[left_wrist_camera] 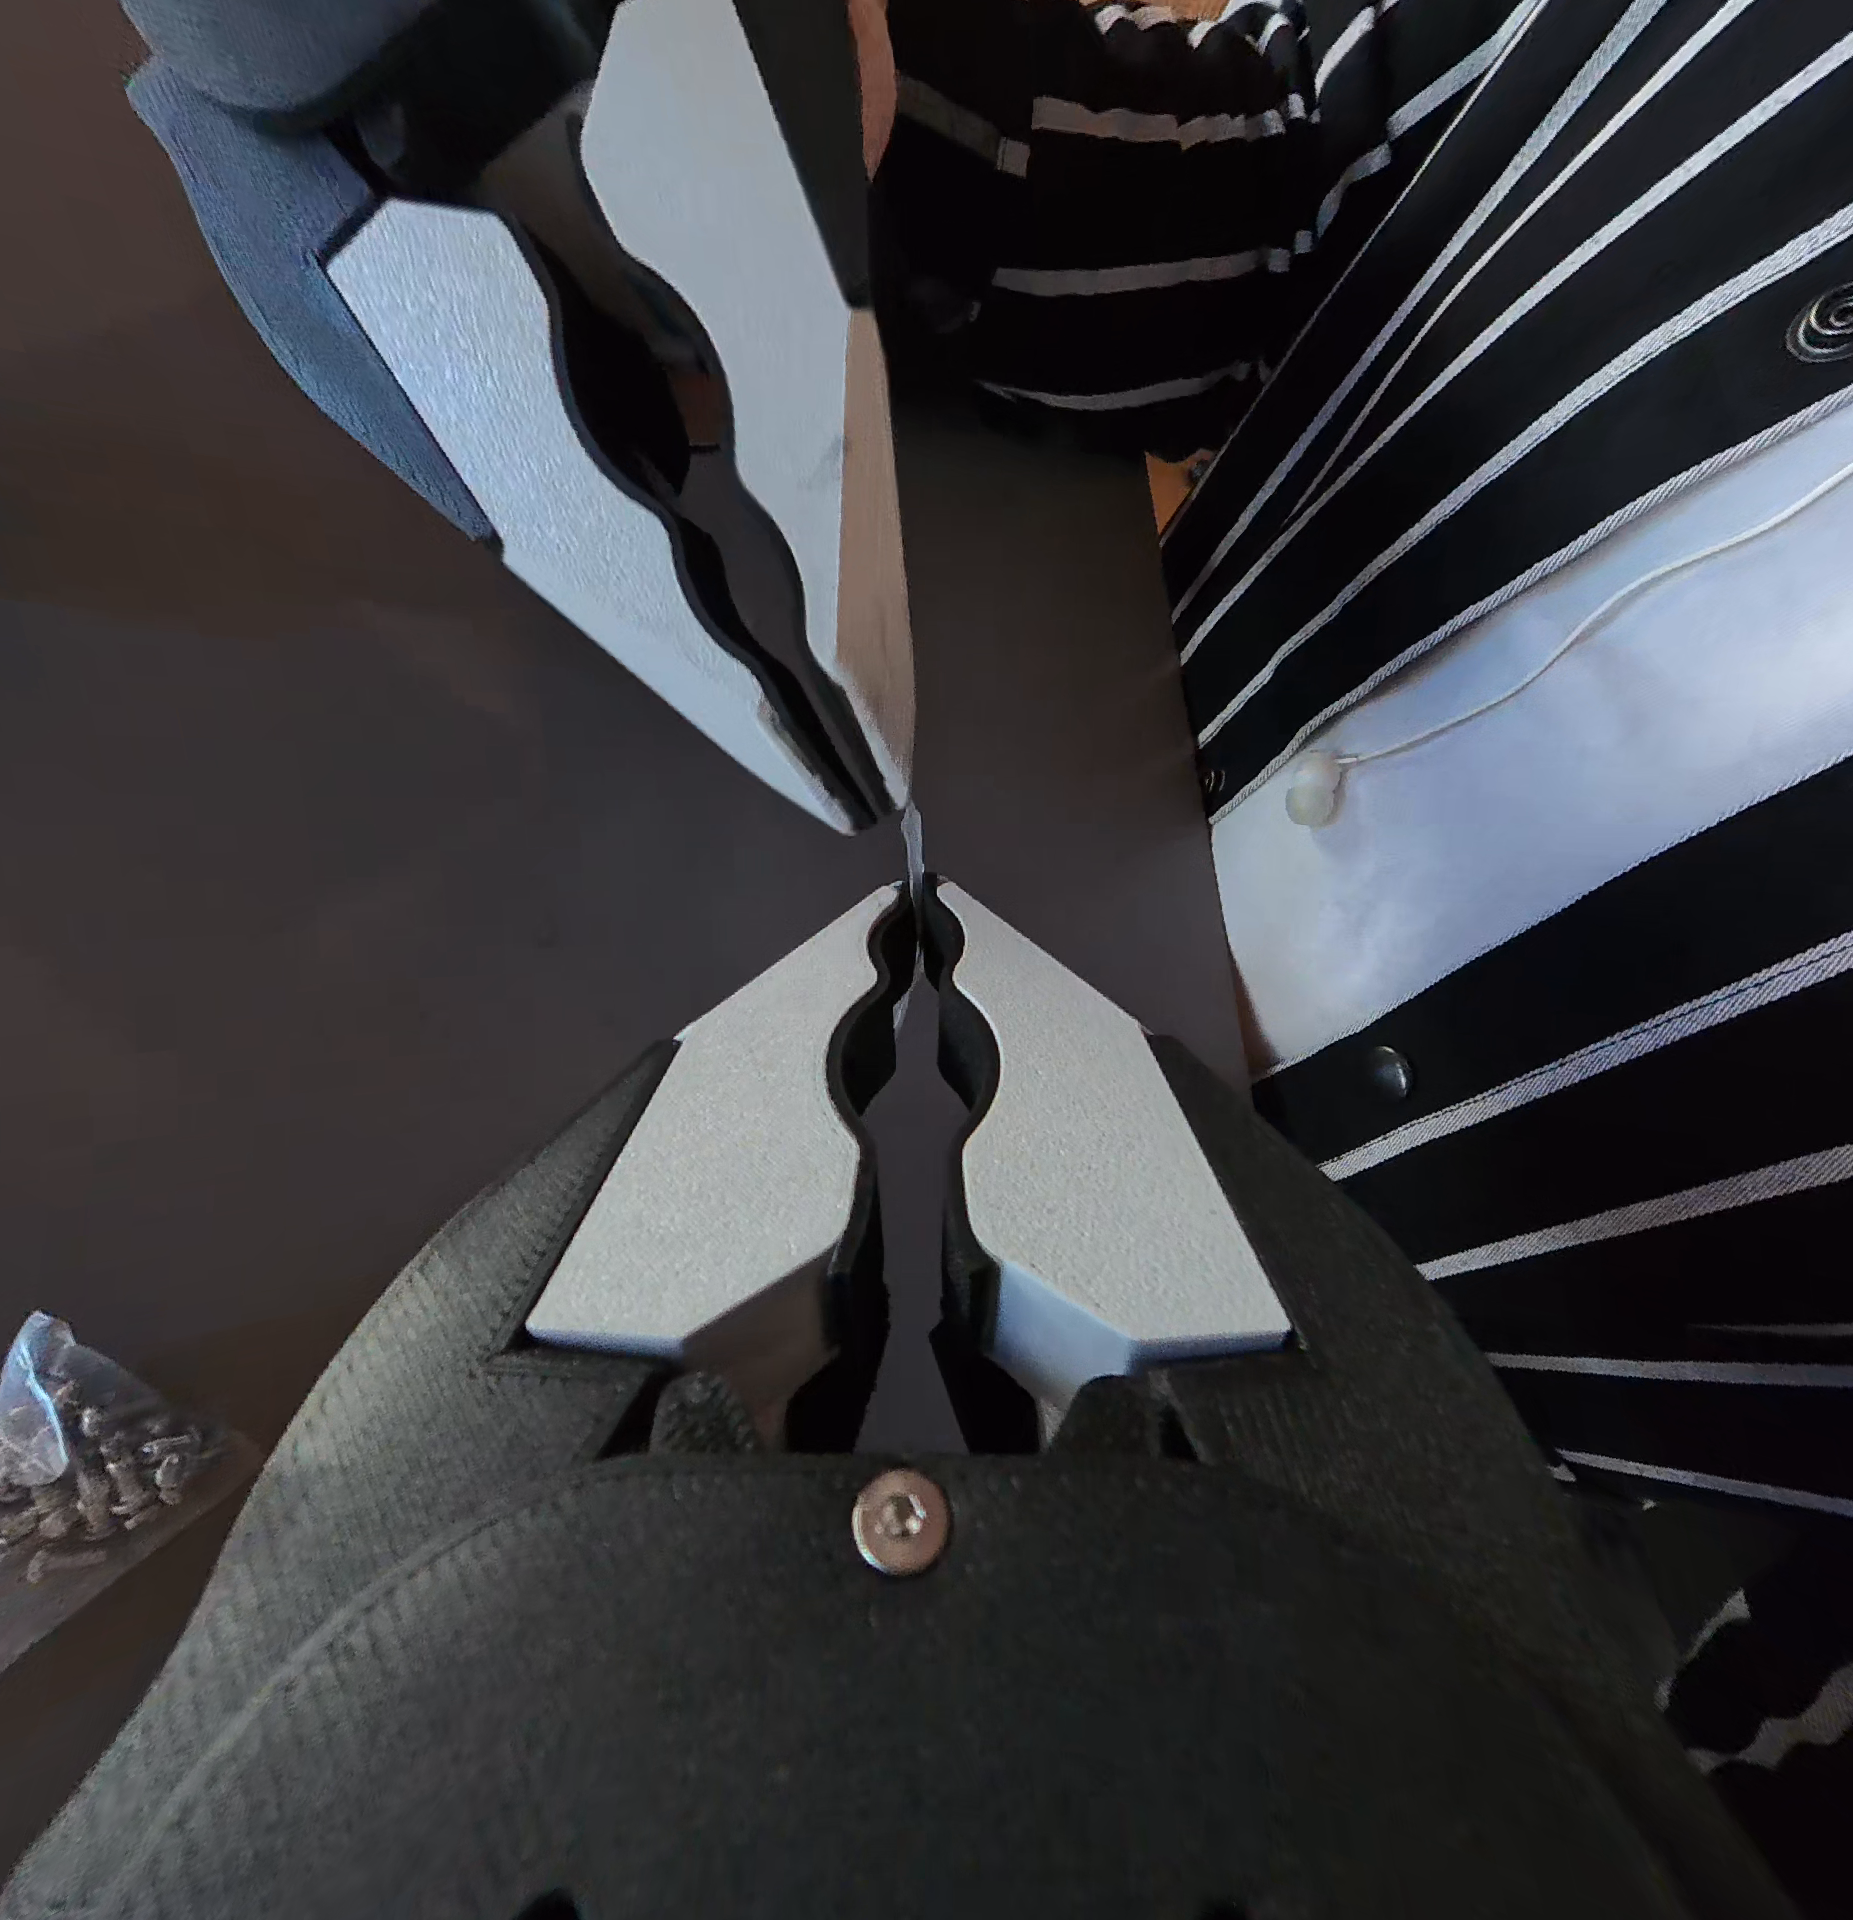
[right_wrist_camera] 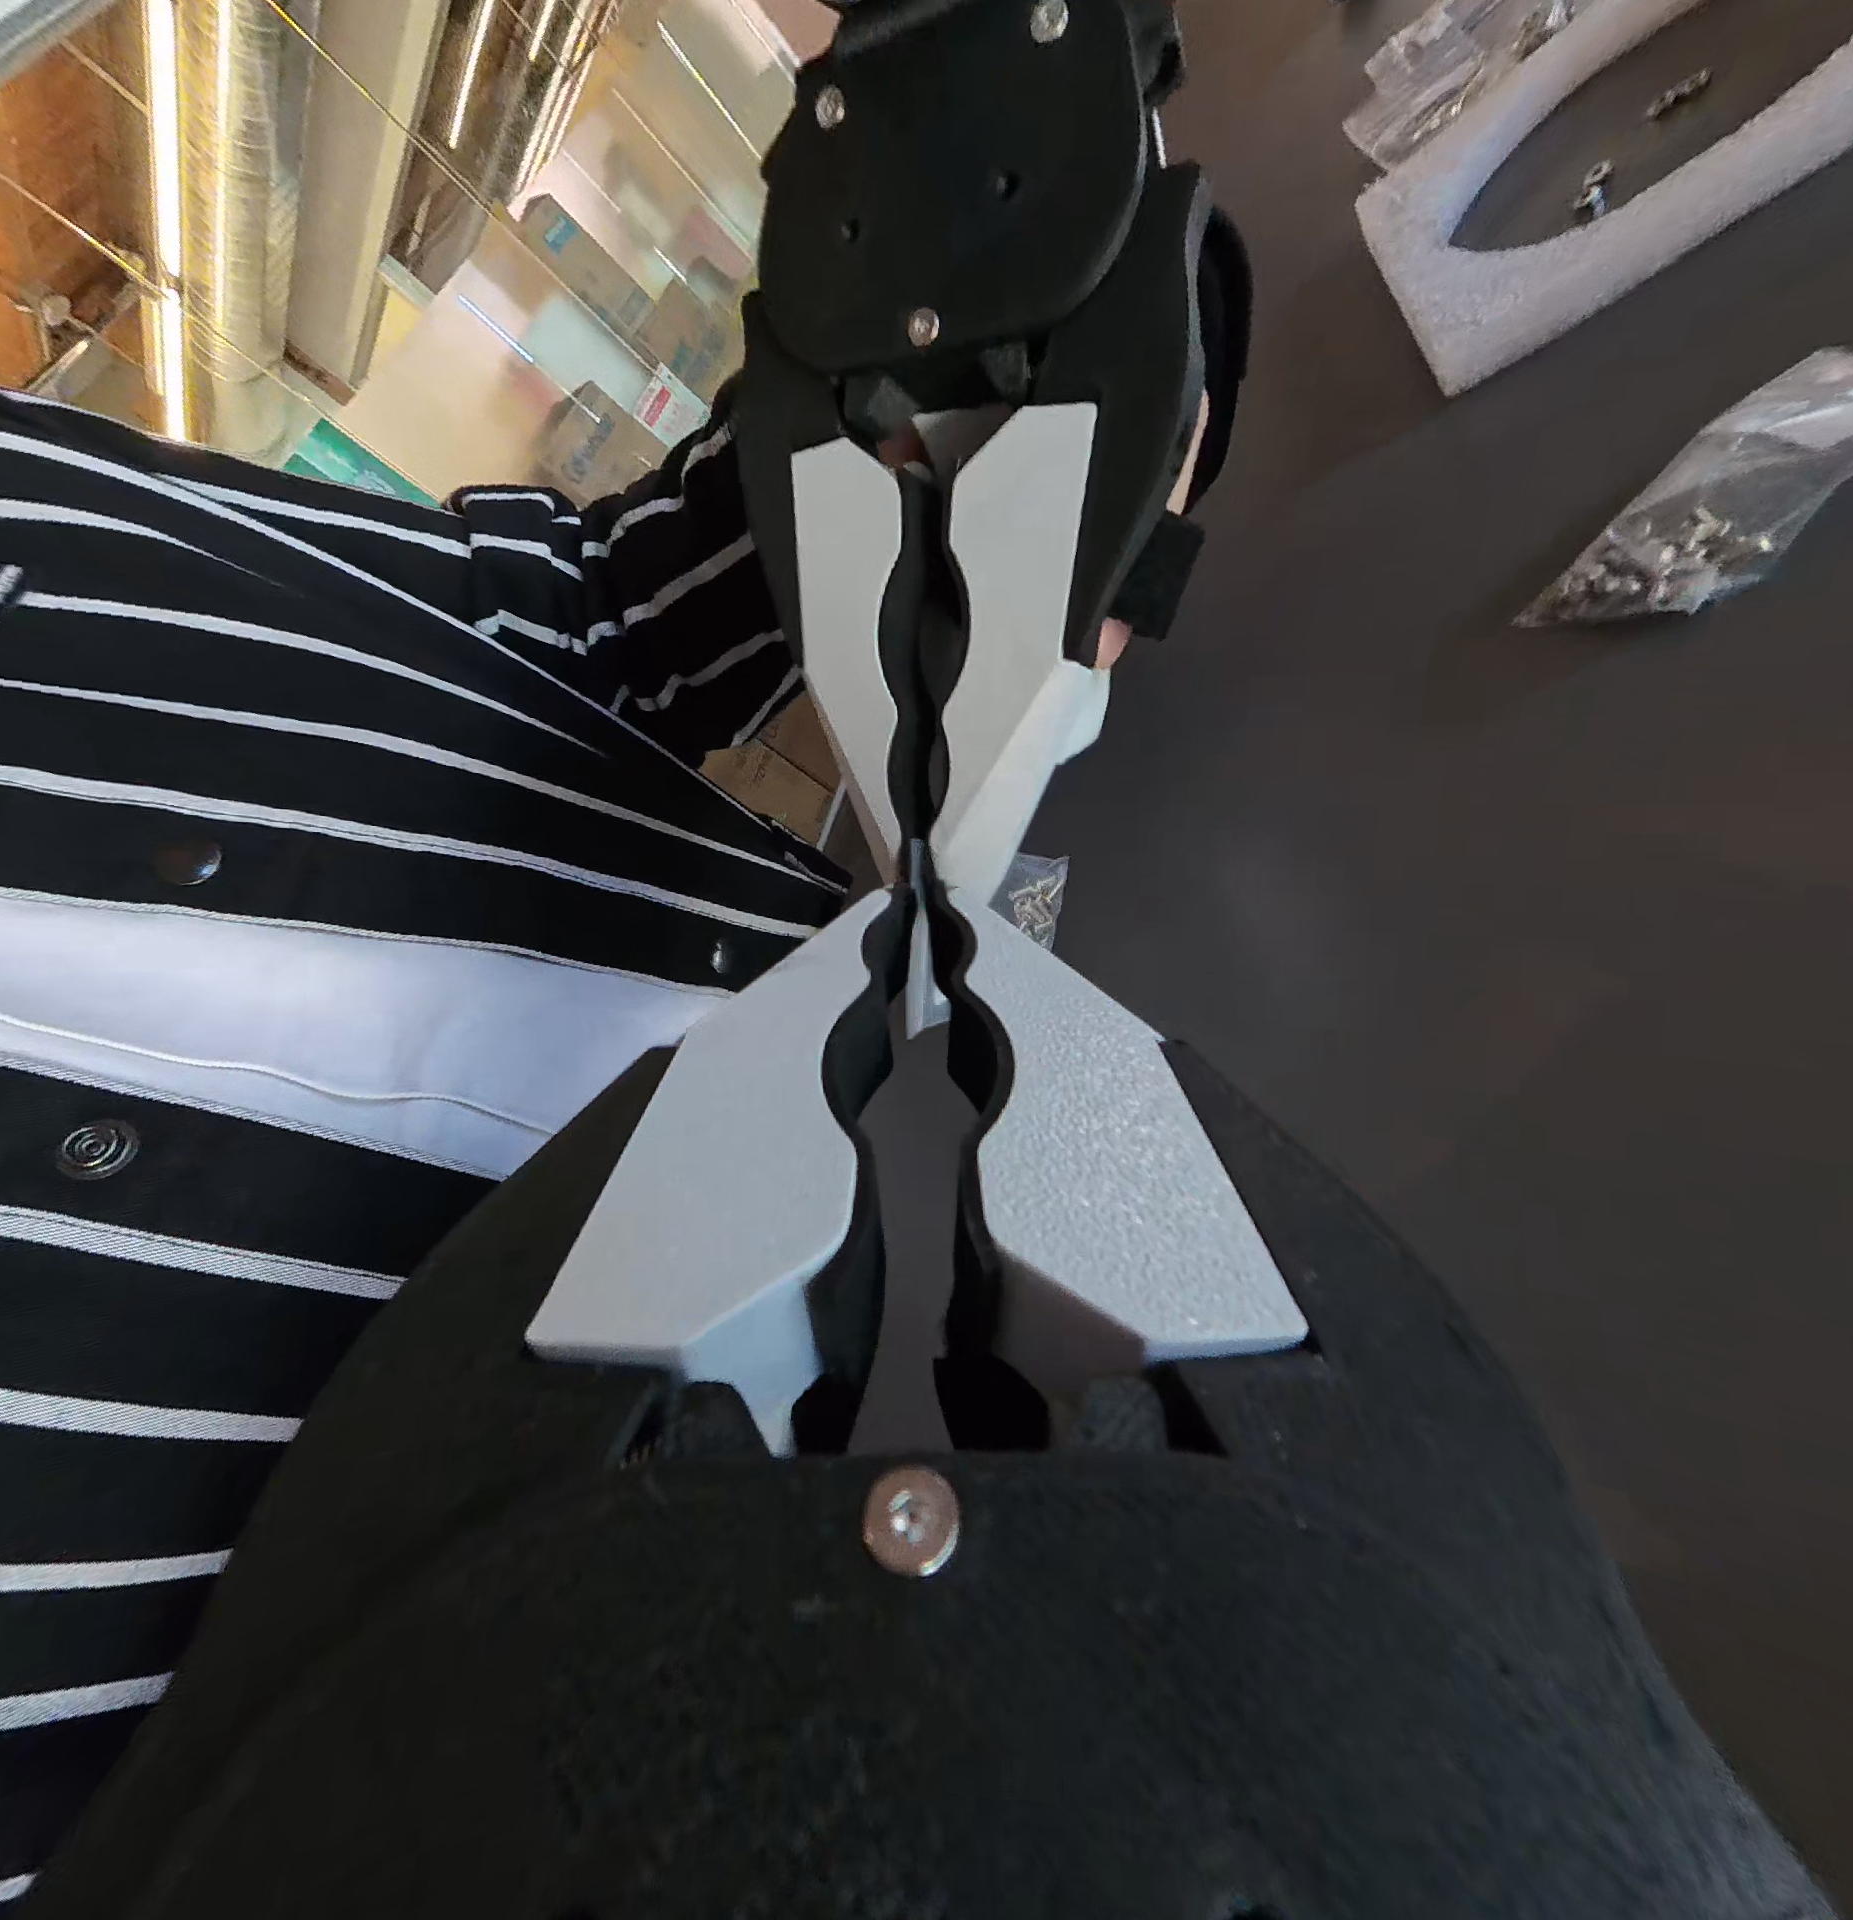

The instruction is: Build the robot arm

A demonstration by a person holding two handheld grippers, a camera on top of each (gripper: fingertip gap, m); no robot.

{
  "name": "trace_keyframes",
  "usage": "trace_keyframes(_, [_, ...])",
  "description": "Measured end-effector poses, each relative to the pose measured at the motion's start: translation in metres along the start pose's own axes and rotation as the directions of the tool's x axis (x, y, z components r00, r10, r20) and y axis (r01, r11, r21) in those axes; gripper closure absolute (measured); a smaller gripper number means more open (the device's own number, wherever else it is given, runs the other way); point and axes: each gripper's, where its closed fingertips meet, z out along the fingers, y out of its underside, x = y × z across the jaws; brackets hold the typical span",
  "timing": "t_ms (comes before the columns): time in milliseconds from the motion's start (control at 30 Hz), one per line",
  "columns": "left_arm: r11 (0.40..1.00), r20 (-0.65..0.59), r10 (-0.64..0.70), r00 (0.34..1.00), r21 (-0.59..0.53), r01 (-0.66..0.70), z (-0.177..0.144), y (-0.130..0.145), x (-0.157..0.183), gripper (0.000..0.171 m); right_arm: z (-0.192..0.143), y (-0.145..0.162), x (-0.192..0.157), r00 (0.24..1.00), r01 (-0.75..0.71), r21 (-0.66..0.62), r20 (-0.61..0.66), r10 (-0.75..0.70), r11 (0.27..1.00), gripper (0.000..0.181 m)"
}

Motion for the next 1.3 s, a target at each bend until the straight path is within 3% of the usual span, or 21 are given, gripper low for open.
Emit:
trace_keyframes(733, [0.999, 0.018, 0.038, 0.999, -0.014, -0.038, 0.002, -0.002, 0.007, 0.171, 0.008, 0.015, -0.006, 0.999, 0.004, -0.079, 0.05, -0.001, 0.997, 0.181])
trace_keyframes(800, [1.0, 0.083, -0.011, 0.996, -0.015, 0.013, -0.002, 0.0, -0.004, 0.163, 0.006, 0.012, 0.002, 1.0, -0.003, -0.069, -0.022, 0.001, 0.998, 0.181])
trace_keyframes(833, [0.998, 0.138, -0.067, 0.988, 0.001, 0.068, -0.008, 0.002, -0.011, 0.146, 0.004, 0.008, 0.004, 0.999, -0.01, -0.044, -0.05, 0.008, 0.999, 0.181])
trace_keyframes(900, [0.982, 0.222, -0.183, 0.958, 0.094, 0.166, -0.029, 0.003, -0.016, 0.148, 0.002, -0.002, -0.001, 0.997, -0.043, 0.033, -0.066, 0.046, 0.999, 0.181])
trace_keyframes(967, [0.943, 0.266, -0.292, 0.918, 0.238, 0.232, -0.05, 0.003, -0.011, 0.171, 0.001, -0.005, -0.001, 0.988, -0.036, 0.073, -0.148, 0.047, 0.997, 0.181])
trace_keyframes(1033, [0.875, 0.238, -0.404, 0.884, 0.381, 0.297, -0.057, 0.002, 0.002, 0.171, 0.001, 0.0, 0.005, 0.966, -0.016, 0.068, -0.258, 0.033, 0.998, 0.181])
trace_keyframes(1067, [0.821, 0.212, -0.462, 0.861, 0.469, 0.325, -0.057, -0.003, 0.005, 0.171, 0.002, 0.001, 0.007, 0.956, -0.007, 0.075, -0.292, 0.028, 0.997, 0.181])
trace_keyframes(1167, [0.582, 0.07, -0.635, 0.769, 0.698, 0.417, -0.058, -0.016, -0.003, 0.166, 0.014, -0.001, 0.01, 0.954, -0.031, 0.119, -0.294, 0.065, 0.992, 0.181])
trace_keyframes(1233, [0.463, -0.019, -0.707, 0.707, 0.743, 0.483, -0.056, -0.015, -0.011, 0.153, 0.021, -0.003, 0.012, 0.954, -0.044, 0.143, -0.289, 0.085, 0.989, 0.181])
trace_keyframes(1300, [0.43, -0.025, -0.757, 0.653, 0.734, 0.526, -0.049, -0.009, -0.016, 0.149, 0.025, -0.005, 0.013, 0.951, -0.042, 0.162, -0.297, 0.089, 0.986, 0.181])
